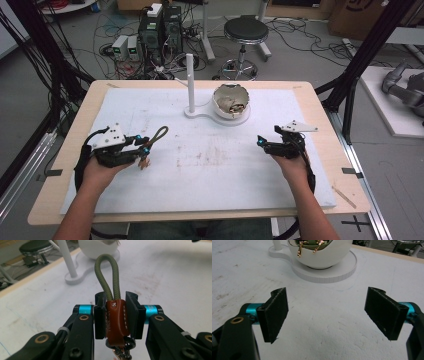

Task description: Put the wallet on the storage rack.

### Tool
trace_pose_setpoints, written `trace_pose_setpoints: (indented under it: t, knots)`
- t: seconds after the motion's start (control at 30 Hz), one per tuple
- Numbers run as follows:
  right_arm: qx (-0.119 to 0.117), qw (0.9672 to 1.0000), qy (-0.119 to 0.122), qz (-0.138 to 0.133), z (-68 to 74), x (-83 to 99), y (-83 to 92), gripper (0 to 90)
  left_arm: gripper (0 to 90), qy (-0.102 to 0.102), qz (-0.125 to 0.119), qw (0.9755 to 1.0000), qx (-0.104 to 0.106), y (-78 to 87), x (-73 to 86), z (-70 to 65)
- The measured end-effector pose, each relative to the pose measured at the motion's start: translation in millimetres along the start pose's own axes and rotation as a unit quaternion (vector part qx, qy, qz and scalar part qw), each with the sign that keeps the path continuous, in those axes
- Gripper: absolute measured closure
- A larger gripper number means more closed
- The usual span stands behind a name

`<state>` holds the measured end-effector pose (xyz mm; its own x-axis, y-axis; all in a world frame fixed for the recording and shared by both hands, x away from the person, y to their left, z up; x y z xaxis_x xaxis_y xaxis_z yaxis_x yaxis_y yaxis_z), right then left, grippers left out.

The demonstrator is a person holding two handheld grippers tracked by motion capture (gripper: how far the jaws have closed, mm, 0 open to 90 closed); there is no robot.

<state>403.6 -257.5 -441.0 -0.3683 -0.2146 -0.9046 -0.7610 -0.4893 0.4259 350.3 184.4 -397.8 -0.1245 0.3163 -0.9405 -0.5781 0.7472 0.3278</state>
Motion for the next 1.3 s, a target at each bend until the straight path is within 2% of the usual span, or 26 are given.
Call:
trace_pose_setpoints:
  t: [0.13, 0.33, 0.73, 0.9, 1.07, 1.3]
  knots:
    - [0.000, 1.0000, 0.000, 0.003, -0.1, 0.5, -0.9, 19.6, 70.8, 0.000, -0.020, 0.9998, -0.005, -6.5, -21.2, 6.7]
    - [-0.001, 1.0000, 0.002, 0.002, 0.2, 0.5, -1.7, 19.6, 70.8, -0.003, -0.036, 0.9992, -0.018, -13.1, -49.0, 16.2]
    - [-0.003, 1.0000, -0.003, 0.002, -0.5, 0.8, -2.3, 19.6, 70.9, -0.013, -0.056, 0.9977, -0.037, -27.9, -89.9, 26.3]
    - [-0.004, 1.0000, -0.003, 0.003, -0.2, 1.0, -2.6, 19.7, 70.8, -0.020, -0.057, 0.9972, -0.043, -39.4, -103.7, 28.4]
    - [-0.004, 1.0000, -0.004, 0.004, -0.1, 1.3, -3.1, 19.6, 70.8, -0.031, -0.048, 0.9970, -0.052, -53.7, -114.6, 32.8]
    - [-0.006, 0.9999, -0.006, 0.006, -0.8, 1.9, -4.0, 19.6, 70.8, -0.037, -0.036, 0.9965, -0.066, -71.7, -122.3, 41.6]
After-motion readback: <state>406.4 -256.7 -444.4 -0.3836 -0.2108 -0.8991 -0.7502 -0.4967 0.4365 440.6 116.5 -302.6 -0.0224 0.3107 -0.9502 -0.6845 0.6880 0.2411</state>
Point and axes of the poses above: each handheld gripper's, and its own axes: y roughly backward along the jaws, x roughly out of its underside, z roughly to its left, the point moved 6 cm from there along -y, roughly forward along the jaws, and after that the axes turned 5 degrees about -z, right-handed, at the moved point
